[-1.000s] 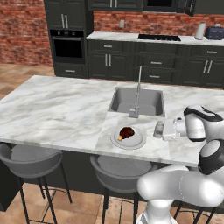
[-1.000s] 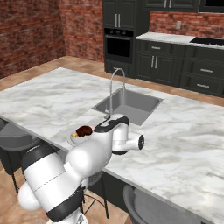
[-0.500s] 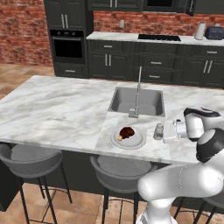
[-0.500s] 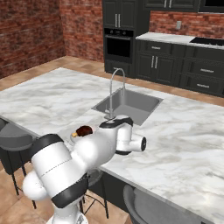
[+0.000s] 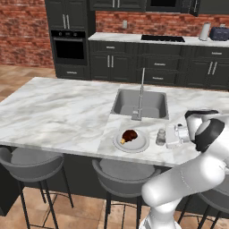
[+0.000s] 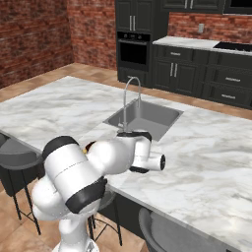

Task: Retrieve the shaker from the cabinet and place it next the steak on a plate on the dining table.

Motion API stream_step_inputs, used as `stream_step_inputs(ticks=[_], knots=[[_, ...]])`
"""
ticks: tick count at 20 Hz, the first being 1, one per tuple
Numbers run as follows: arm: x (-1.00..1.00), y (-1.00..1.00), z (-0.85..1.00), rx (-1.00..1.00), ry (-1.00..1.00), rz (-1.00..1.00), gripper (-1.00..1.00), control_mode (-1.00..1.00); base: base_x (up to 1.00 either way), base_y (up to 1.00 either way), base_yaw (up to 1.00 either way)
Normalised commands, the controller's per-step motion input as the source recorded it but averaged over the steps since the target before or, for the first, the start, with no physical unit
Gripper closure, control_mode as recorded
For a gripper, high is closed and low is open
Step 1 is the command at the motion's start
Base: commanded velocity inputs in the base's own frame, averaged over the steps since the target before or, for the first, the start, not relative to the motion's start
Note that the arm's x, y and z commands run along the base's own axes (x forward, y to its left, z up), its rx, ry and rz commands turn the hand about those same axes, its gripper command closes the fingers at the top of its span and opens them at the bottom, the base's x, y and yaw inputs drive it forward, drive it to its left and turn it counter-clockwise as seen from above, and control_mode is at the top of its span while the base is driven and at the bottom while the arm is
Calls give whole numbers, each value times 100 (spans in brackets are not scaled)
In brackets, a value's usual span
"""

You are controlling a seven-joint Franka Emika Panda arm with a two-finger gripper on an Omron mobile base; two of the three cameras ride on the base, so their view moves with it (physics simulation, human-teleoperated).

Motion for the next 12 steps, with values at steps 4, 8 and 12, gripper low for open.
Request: stream_step_inputs(ticks=[4,8,12], knots=[[3,0,-24,0,0,0,100,-100,0,0,0],[4,0,-15,0,0,0,100,-100,0,0,0],[14,0,-8,0,-1,0,100,-100,0,0,0]])
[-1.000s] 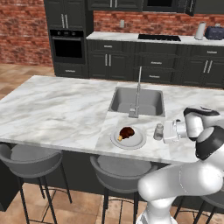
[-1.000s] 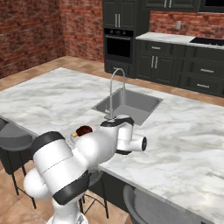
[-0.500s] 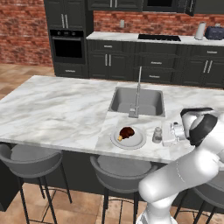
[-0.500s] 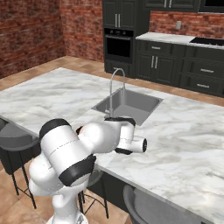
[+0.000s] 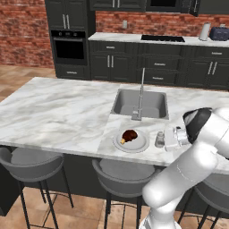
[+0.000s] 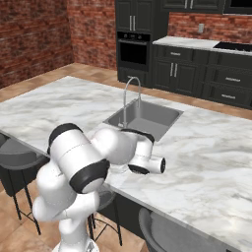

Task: Retrieve the shaker from the cabinet and place it next the steak on a plate on the dining table.

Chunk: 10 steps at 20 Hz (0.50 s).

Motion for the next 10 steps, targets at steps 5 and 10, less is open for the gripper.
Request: stream_step_inputs(ticks=[5,10], knots=[[23,0,-9,0,-5,0,100,-100,0,0,0],[18,0,-23,0,-2,0,100,-100,0,0,0]])
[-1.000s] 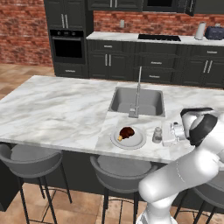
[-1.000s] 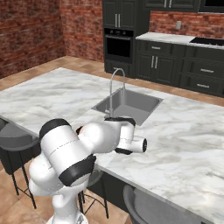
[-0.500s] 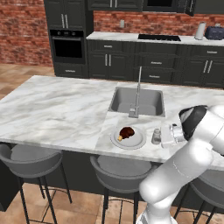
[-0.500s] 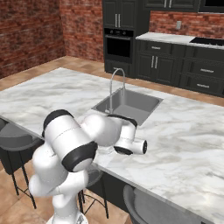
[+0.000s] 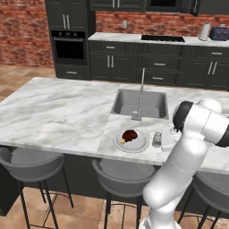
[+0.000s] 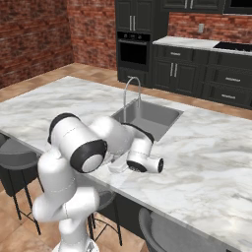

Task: Retrieve the shaker from the cabinet and place it next the steak on a plate on the dining table.

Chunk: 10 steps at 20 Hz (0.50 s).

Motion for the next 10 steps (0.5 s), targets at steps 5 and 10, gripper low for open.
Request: stream_step_inputs(ticks=[5,10], knots=[[18,-3,-27,0,0,0,100,-100,0,0,0],[24,-2,-22,0,0,0,100,-100,0,0,0]])
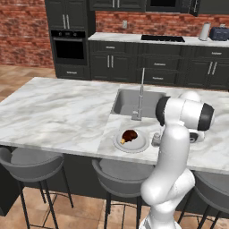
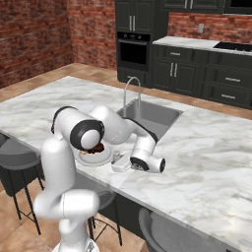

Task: Retrieve the shaker from the cabinet and place it next the steak on a plate on the dining table.

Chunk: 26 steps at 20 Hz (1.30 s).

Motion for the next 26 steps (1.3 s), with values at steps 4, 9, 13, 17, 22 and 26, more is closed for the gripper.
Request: stream_step_inputs(ticks=[4,9,13,17,22,26], knots=[[20,-3,-29,1,0,0,100,-100,0,0,0],[6,-2,-29,2,0,0,-100,-100,0,0,0],[0,-7,-9,0,0,0,-100,-100,0,0,0],[0,-9,-1,0,0,0,-100,-100,0,0,0],[-6,-9,0,1,0,0,-100,-100,0,0,0],[-33,-8,0,0,-5,0,-100,-100,0,0,0]])
